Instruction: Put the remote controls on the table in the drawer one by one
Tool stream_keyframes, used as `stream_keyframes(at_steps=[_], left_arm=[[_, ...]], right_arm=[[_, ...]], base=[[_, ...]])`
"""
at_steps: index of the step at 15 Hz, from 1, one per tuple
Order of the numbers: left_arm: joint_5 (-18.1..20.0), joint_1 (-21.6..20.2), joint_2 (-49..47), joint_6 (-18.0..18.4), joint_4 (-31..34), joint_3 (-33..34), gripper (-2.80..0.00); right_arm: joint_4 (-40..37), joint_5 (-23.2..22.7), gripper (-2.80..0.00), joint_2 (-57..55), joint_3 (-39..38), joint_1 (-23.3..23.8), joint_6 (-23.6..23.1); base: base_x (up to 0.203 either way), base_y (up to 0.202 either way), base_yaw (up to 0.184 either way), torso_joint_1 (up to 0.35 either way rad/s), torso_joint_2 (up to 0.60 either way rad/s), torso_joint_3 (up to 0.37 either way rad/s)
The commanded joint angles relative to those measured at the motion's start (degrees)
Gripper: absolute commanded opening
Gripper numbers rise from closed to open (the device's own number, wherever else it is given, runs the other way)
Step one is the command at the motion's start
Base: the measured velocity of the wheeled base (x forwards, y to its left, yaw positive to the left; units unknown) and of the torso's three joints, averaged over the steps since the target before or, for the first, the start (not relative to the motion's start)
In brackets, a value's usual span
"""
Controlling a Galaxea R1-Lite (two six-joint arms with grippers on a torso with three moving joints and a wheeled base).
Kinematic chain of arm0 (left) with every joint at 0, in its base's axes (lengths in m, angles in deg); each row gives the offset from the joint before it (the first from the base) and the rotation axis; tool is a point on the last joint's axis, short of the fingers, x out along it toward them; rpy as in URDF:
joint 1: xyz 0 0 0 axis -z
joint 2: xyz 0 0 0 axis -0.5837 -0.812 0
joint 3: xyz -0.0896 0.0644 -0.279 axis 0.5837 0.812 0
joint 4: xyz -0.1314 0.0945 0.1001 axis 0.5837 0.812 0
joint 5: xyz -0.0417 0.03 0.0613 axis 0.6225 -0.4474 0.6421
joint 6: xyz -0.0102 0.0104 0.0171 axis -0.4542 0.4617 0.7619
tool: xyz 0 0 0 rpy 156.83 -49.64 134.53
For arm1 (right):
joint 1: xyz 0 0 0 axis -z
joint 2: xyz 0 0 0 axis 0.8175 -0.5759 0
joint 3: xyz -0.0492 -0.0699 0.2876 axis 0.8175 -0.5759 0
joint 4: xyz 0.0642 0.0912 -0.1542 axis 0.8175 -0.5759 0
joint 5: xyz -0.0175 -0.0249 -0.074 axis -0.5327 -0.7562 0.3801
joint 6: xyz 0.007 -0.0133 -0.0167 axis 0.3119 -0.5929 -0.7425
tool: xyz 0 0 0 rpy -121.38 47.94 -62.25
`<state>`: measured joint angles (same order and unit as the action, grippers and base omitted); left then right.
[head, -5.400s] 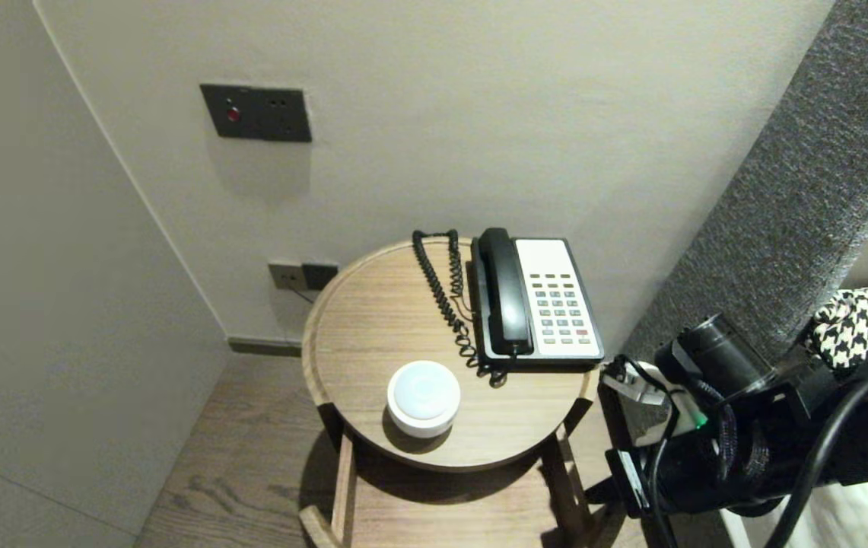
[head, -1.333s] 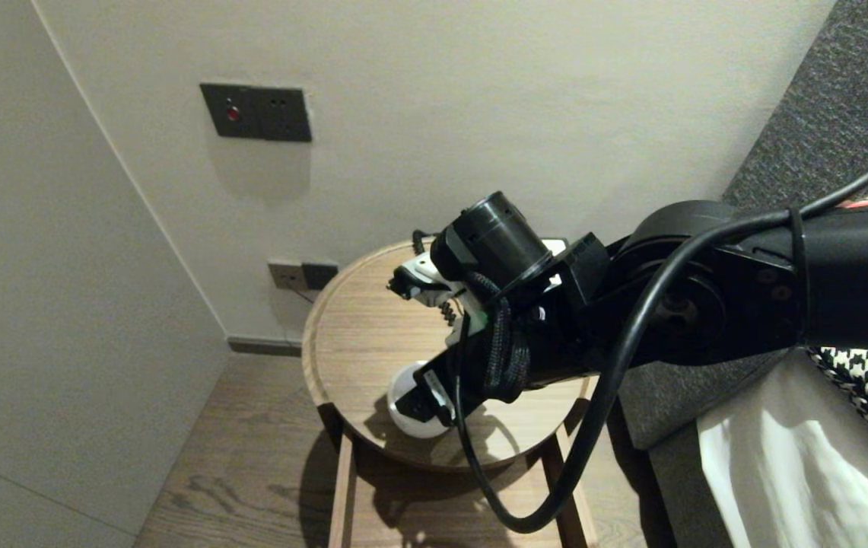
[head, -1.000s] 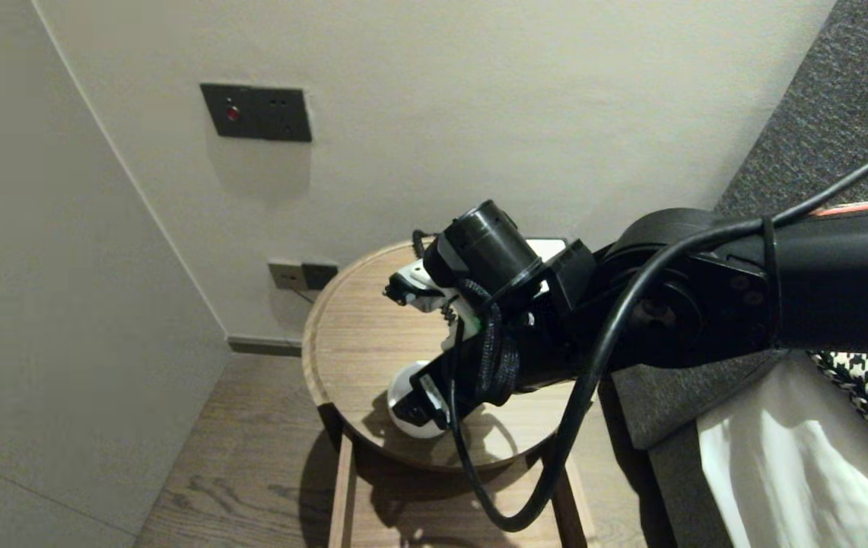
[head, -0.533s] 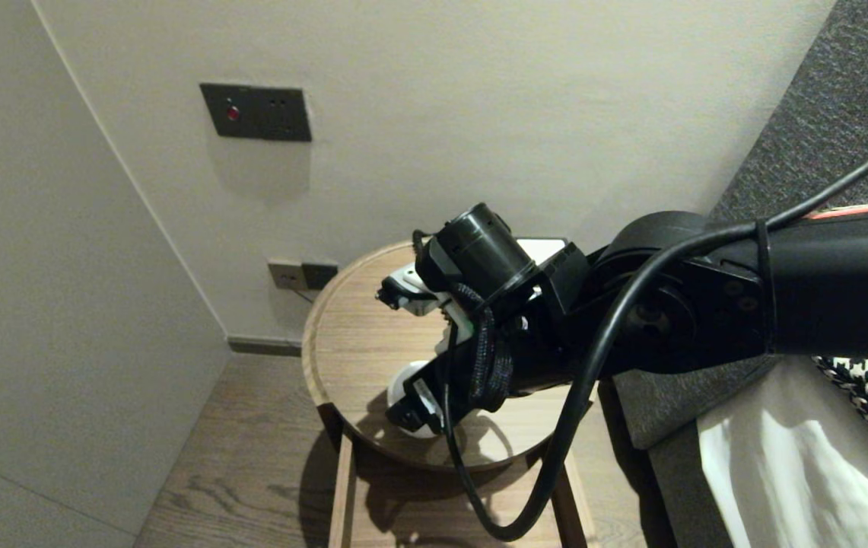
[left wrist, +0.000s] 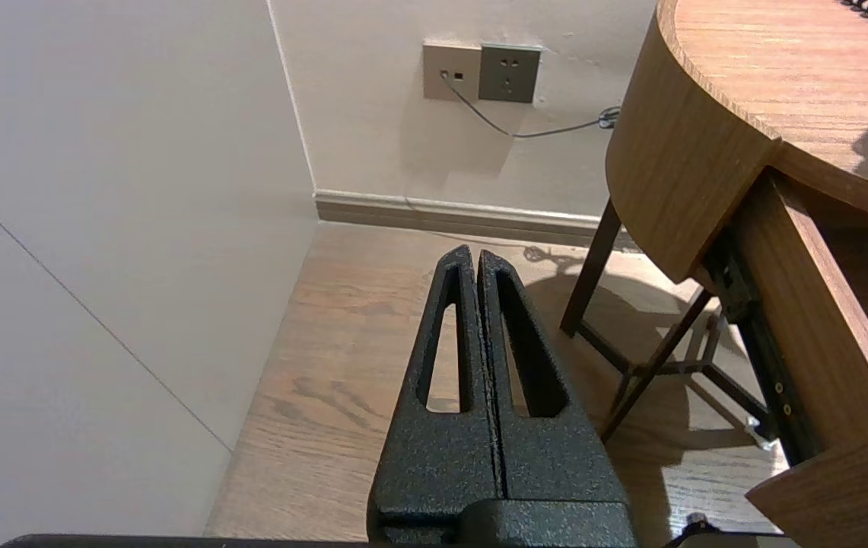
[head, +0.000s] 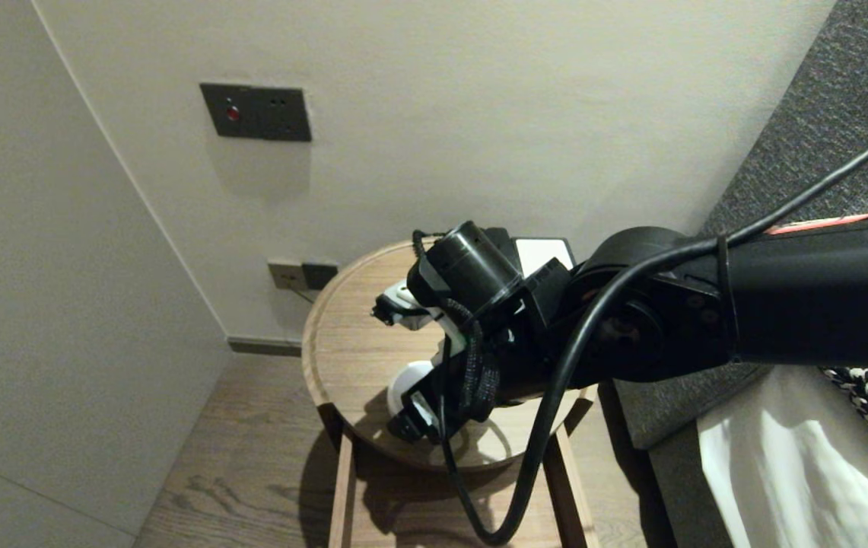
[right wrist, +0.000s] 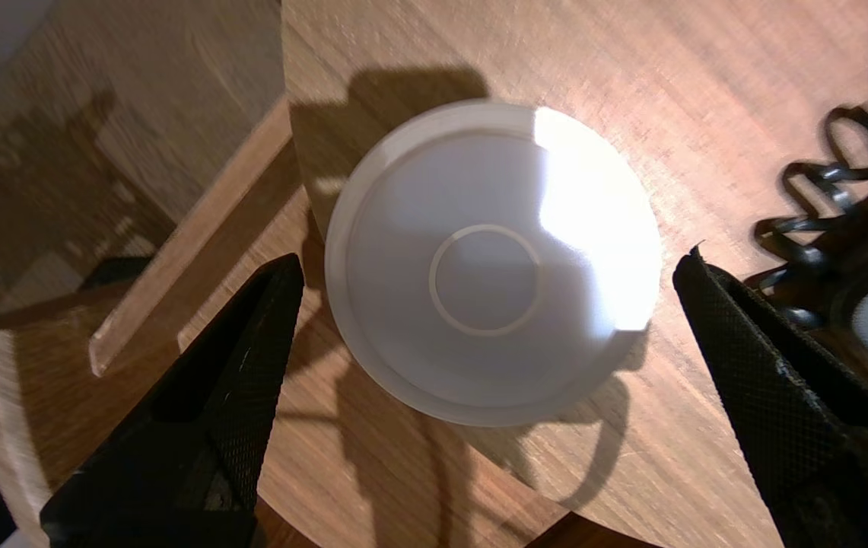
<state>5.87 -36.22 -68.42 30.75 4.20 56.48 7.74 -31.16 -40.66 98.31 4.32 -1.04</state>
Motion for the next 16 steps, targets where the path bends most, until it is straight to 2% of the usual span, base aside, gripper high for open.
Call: stream_keyframes(at_steps=[1, 16], left_arm=[[0.0, 0.0, 0.1, 0.0, 0.0, 0.0, -2.80], [0.0, 0.0, 0.1, 0.0, 0.0, 0.0, -2.80]], right_arm=[[-0.1, 0.0, 0.00, -1.0, 0.2, 0.0, -0.1], [-0.1, 0.0, 0.00, -4.2, 1.8, 0.0, 0.1]], base=[[0.000, 0.000, 0.000, 0.000, 0.00, 0.000], [0.000, 0.000, 0.000, 0.000, 0.00, 0.000]])
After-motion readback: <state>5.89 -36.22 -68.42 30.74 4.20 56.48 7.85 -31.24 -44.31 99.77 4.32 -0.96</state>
